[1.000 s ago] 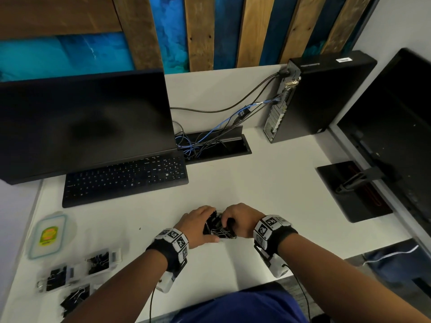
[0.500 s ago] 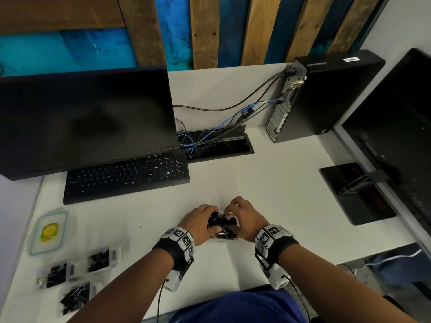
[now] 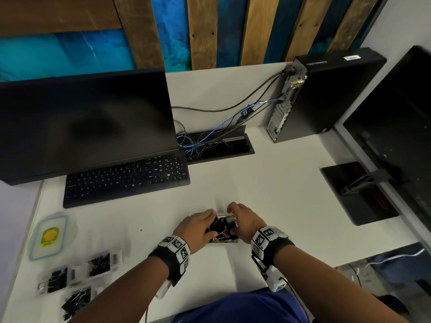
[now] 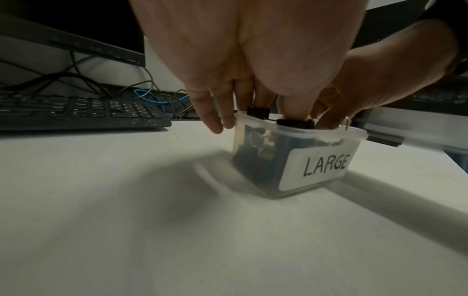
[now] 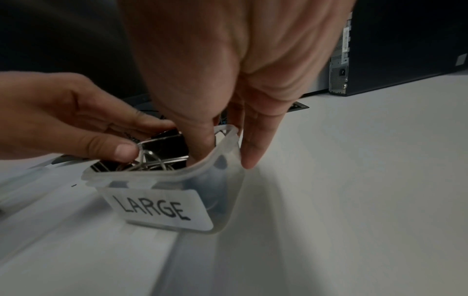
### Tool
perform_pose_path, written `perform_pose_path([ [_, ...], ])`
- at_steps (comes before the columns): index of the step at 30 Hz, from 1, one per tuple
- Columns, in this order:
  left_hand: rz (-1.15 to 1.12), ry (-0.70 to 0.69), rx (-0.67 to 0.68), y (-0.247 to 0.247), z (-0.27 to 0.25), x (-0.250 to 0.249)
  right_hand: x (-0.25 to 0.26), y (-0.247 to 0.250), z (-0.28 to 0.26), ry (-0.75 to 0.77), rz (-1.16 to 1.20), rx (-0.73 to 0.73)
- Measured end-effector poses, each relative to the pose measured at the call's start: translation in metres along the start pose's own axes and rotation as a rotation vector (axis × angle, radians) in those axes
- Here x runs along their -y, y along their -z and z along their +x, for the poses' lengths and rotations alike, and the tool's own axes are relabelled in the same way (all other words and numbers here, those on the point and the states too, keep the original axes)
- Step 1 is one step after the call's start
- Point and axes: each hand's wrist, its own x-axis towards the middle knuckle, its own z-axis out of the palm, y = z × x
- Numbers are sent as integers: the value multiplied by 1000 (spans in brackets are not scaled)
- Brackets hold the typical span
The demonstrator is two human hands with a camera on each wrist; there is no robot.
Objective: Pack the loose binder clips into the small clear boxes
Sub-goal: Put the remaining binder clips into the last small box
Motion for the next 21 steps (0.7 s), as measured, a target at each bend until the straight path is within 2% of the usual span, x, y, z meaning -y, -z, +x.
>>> perform_pose_path([
  [5, 76, -16, 18, 9, 3, -4, 6, 2, -1, -3, 8, 10],
  [12, -45, 56, -19, 16, 0, -11, -2, 8, -10, 39, 104, 63],
  [14, -8, 35, -14, 15, -1, -12, -4, 12, -13, 49, 120, 129],
  [18, 162, -8, -8, 10, -6, -17, -8, 14, -14, 126, -19, 237],
  [21, 170, 39, -21, 1, -11, -23, -11, 10, -11, 174, -84, 211],
])
